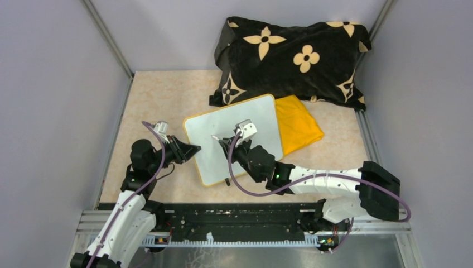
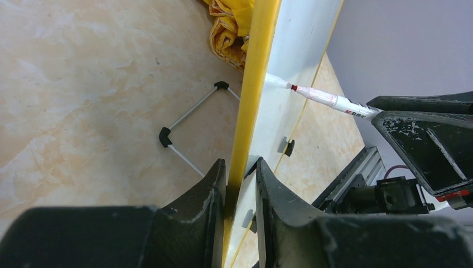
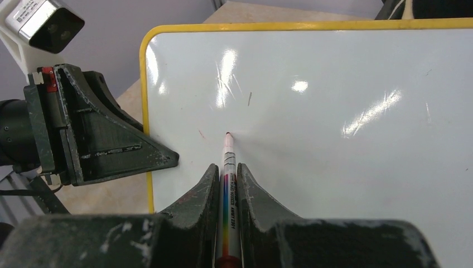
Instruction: Write a sentence on the whiteboard
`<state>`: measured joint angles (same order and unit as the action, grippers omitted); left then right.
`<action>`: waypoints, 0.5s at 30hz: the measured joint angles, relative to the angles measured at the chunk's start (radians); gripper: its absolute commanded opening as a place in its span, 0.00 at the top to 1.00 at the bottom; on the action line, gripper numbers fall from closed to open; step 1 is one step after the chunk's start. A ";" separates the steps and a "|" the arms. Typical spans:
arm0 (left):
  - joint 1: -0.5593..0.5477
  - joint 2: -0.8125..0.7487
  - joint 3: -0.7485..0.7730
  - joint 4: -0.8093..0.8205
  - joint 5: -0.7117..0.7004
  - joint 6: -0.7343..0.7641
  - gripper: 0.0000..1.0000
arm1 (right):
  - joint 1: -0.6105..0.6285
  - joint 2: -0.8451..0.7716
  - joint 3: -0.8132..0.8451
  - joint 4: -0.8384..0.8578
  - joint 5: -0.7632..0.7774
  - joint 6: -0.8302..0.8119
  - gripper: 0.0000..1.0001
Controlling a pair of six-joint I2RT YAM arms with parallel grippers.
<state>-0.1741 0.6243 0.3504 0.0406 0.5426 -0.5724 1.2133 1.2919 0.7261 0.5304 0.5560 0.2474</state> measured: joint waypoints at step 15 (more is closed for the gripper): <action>0.002 -0.004 0.004 -0.047 -0.042 0.012 0.31 | 0.000 -0.109 -0.001 0.027 -0.008 -0.021 1.00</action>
<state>-0.1722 0.6205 0.3546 -0.0063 0.5007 -0.5606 1.2129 1.1828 0.7254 0.5575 0.5476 0.2264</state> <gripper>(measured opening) 0.674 0.126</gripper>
